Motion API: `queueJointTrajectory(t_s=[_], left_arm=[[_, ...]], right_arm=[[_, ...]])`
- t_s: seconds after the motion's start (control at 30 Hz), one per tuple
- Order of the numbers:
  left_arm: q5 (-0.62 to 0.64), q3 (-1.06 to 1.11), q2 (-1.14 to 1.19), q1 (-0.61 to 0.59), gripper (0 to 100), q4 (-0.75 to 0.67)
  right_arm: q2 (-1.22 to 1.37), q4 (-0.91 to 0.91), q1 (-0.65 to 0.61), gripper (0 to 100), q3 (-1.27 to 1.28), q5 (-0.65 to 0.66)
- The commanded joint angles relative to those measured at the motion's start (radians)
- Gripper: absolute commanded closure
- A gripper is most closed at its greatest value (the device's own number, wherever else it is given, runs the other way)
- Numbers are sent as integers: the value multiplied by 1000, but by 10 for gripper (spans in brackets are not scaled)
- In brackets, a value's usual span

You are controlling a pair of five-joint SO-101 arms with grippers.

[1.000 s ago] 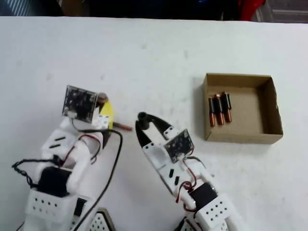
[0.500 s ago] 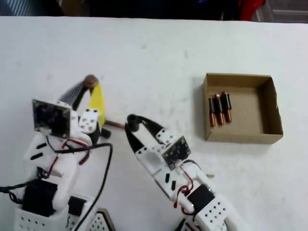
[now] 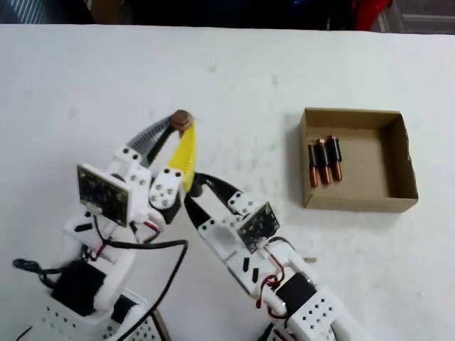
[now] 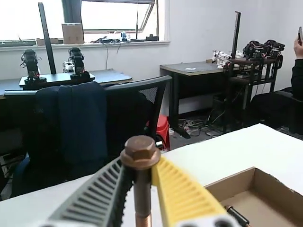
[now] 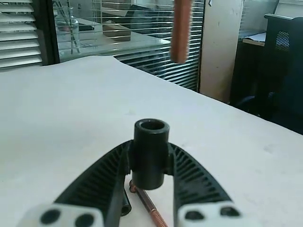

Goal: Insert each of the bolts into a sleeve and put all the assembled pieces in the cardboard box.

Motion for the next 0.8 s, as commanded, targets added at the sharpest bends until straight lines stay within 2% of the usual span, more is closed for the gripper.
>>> queueJointTrajectory(t_s=[0.0, 0.2, 0.4, 0.77], left_arm=[[2, 69, -15, 56, 977, -150], [5, 101, -15, 56, 977, -172], [169, 101, -15, 54, 977, -155], [176, 103, -12, 54, 977, -60]], right_arm=[[-15, -28, 56, 982, -5, 0], [-15, -28, 105, 982, -5, 0], [-15, -28, 105, 982, -5, 0], [-15, -25, 104, 982, -5, 0]])
